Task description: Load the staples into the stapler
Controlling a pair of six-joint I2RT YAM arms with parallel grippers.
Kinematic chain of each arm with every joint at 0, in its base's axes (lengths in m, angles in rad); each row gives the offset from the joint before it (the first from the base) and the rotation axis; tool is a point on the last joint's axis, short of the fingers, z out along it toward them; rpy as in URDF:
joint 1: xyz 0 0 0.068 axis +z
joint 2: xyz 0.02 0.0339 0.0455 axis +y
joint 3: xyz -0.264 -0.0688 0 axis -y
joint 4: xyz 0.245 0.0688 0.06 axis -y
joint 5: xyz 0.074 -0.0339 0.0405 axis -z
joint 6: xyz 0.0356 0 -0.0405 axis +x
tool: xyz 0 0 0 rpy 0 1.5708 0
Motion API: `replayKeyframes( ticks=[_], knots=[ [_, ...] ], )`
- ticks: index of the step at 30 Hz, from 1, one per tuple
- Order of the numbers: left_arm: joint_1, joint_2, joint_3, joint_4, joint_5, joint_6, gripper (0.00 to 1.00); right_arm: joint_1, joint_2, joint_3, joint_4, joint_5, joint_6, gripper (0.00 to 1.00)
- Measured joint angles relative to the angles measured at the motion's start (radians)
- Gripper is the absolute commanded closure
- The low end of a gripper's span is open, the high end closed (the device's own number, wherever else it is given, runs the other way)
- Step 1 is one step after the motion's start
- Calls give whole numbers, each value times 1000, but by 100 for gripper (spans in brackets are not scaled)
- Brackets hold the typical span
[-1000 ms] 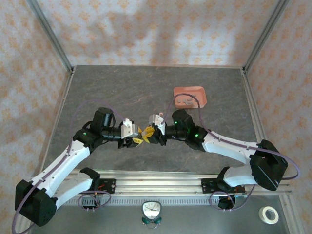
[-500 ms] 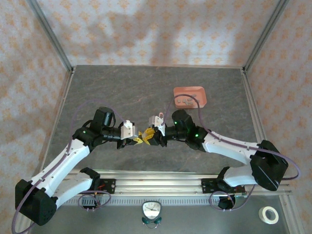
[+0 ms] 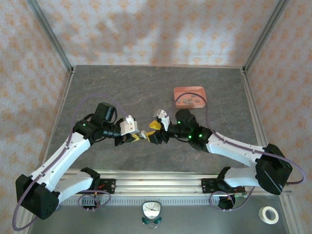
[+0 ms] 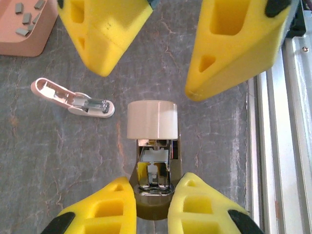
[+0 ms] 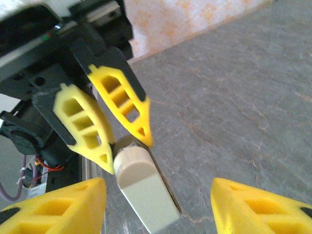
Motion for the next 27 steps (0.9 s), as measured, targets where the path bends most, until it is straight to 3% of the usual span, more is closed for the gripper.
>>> replayKeyframes(
  ticks=[4, 9, 14, 27],
  knots=[
    [0, 0, 10, -25, -29, -1, 100, 49, 0, 10, -21, 56, 66, 29],
    [0, 0, 14, -41, -43, -8, 100, 102, 31, 62, -21, 125, 147, 26],
    [0, 0, 14, -42, -44, -11, 100, 102, 75, 77, -22, 212, 203, 27],
    [-6, 0, 14, -42, -68, -19, 100, 64, 124, 118, -78, 272, 300, 37]
  ],
)
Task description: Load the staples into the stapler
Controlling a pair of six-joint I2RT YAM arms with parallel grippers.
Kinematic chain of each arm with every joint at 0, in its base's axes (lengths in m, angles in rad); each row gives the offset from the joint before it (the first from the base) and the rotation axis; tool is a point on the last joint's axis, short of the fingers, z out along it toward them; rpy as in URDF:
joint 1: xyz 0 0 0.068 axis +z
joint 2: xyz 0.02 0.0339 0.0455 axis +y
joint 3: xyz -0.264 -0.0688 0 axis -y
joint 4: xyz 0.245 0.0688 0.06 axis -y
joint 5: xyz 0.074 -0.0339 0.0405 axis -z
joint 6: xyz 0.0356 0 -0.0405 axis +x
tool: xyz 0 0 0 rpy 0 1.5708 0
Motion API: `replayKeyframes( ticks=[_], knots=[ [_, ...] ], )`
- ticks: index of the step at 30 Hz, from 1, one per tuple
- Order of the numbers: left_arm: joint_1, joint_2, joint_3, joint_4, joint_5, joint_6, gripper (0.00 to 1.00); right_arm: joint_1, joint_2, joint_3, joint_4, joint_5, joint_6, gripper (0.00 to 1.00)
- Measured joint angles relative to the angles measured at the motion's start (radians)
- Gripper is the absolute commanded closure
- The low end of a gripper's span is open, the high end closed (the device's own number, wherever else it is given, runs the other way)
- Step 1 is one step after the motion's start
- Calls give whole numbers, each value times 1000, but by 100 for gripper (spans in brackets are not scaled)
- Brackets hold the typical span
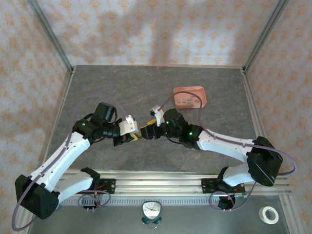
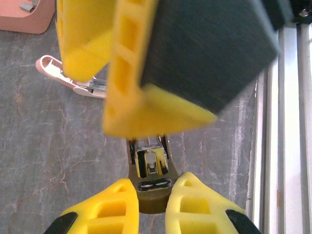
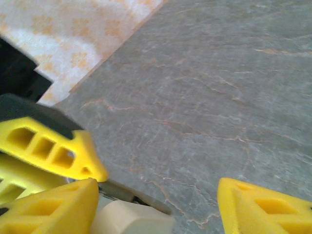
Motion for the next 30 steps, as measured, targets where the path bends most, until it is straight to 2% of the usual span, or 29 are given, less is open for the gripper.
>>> replayKeyframes(
  ticks=[5, 10, 16, 22, 26, 30],
  knots=[
    [0, 0, 1, -1, -1, 0, 100, -71, -11, -24, -26, 43, 56, 39],
    [0, 0, 2, 0, -1, -4, 100, -84, -11, -51, -74, 73, 93, 38],
    [-1, 0, 2, 0, -2, -24, 100, -84, -37, -69, -80, 31, 111, 25],
    [-7, 10, 2, 2, -3, -31, 100, -34, -82, -23, -89, -10, 108, 19],
    [-13, 17, 2, 5, -3, -35, 100, 20, -80, 17, -101, -21, 98, 19],
    [-13, 17, 4, 11, -3, -42, 100, 28, -51, 48, -121, -17, 89, 20]
  ],
)
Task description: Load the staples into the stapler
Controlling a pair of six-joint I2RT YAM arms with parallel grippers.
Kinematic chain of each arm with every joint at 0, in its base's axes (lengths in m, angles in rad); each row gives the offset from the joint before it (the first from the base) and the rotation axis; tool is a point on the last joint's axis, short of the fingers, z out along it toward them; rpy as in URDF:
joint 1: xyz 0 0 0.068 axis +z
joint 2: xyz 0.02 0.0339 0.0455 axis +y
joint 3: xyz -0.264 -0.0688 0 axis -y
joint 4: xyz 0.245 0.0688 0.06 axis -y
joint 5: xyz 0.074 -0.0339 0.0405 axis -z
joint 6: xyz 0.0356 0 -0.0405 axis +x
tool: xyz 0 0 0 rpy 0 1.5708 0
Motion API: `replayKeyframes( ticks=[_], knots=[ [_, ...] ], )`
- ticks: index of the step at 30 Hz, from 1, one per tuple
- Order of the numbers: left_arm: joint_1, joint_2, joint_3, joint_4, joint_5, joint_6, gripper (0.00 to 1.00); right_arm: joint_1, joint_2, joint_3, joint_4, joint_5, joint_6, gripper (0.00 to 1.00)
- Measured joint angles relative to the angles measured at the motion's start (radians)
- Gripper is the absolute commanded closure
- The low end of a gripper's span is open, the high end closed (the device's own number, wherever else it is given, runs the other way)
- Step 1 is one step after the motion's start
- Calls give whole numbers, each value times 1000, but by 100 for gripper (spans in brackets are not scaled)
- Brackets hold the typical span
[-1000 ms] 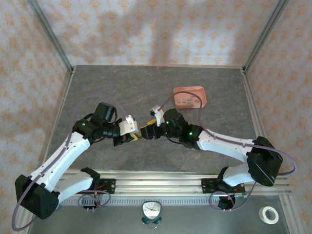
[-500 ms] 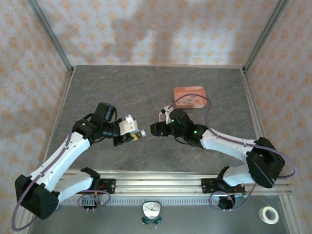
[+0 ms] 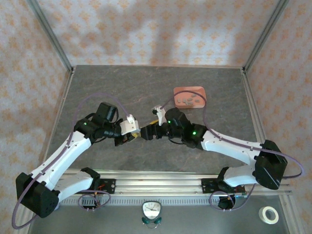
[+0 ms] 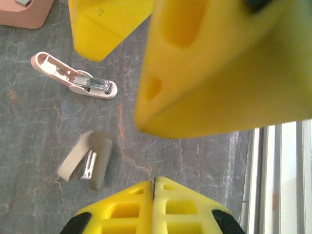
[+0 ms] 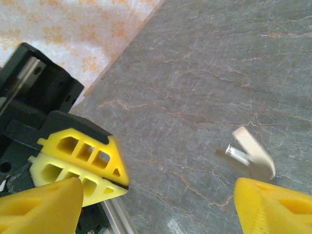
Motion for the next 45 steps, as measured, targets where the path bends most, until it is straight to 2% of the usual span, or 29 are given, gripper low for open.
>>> replayKeyframes(
  ticks=[4, 7, 10, 12, 16, 22, 27, 33, 45],
  knots=[
    [0, 0, 2, 2, -5, -11, 99, 0, 35, 11, -47, 50, -1, 21],
    [-1, 0, 1, 19, -36, -53, 75, -3, 65, 40, -125, 87, 10, 20],
    [-6, 0, -14, 93, -107, -171, 54, -8, 95, 93, -202, 112, 27, 20],
    [-6, 4, -35, 149, -175, -269, 45, -15, 101, 111, -225, 120, 46, 21],
    [-6, 69, -37, 201, -323, -475, 35, -55, 106, 122, -263, 127, 106, 21],
    [-6, 231, 16, 201, -452, -690, 28, -89, 168, 203, -348, 147, 153, 22],
    [14, 354, 79, 200, -492, -767, 24, -89, 182, 246, -392, 151, 156, 23],
    [34, 528, 197, 198, -515, -759, 14, -89, 188, 257, -416, 153, 153, 22],
    [31, 877, 459, 136, -525, -694, 17, -89, 201, 257, -422, 154, 151, 23]
  ],
)
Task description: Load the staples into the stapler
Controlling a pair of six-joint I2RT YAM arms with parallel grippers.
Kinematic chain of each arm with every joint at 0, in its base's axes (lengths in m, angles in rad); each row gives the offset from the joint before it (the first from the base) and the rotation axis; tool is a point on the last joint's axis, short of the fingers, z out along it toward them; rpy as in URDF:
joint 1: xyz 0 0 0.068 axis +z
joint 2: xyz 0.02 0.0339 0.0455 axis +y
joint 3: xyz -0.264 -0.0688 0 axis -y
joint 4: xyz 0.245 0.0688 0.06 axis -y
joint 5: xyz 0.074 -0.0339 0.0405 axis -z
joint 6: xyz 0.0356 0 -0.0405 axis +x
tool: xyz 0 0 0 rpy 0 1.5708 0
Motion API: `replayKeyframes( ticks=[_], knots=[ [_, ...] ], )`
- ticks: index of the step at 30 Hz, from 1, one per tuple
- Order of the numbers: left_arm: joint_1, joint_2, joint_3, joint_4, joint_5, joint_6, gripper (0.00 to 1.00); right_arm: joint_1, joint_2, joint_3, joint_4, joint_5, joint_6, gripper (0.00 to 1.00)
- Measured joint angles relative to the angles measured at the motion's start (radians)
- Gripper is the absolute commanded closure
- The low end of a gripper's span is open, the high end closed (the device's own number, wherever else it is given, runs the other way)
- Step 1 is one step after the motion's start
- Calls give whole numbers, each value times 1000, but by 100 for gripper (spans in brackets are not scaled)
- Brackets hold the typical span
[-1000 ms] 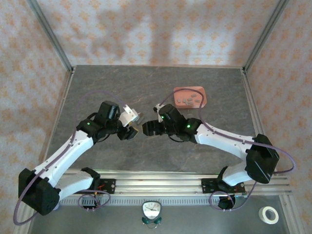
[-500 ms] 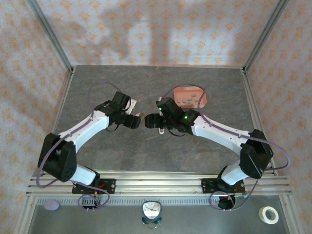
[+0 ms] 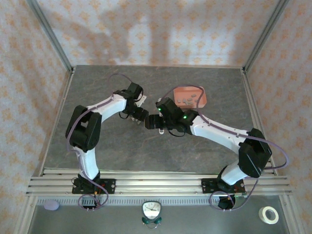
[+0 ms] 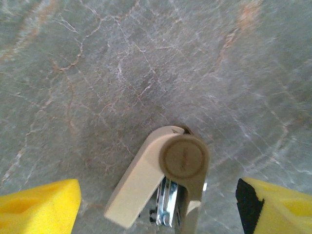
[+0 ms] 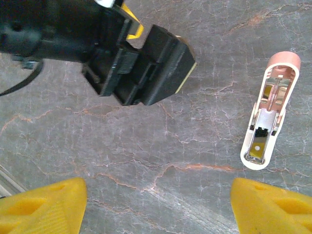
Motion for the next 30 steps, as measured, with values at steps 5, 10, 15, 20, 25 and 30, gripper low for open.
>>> replayKeyframes(
  ticks=[5, 10, 15, 20, 25, 30],
  knots=[
    [-11, 90, 43, -32, -23, 16, 23, 0, 0, -2, 0, 0, -3, 23],
    [-24, 101, 61, -50, -36, 28, 48, 0, -5, -9, 0, 0, -3, 24],
    [-42, 99, 60, -54, -38, 22, 70, 0, -8, -11, 0, 0, -3, 24],
    [-41, 68, 24, -63, -48, 3, 72, 0, -13, -19, 5, 0, -3, 24],
    [-40, -63, -63, -84, -24, -50, 72, 0, -40, -58, 33, 0, -2, 24],
    [-40, -293, -194, -13, 91, -211, 73, 0, -108, -159, 116, -1, 25, 25]
  ],
)
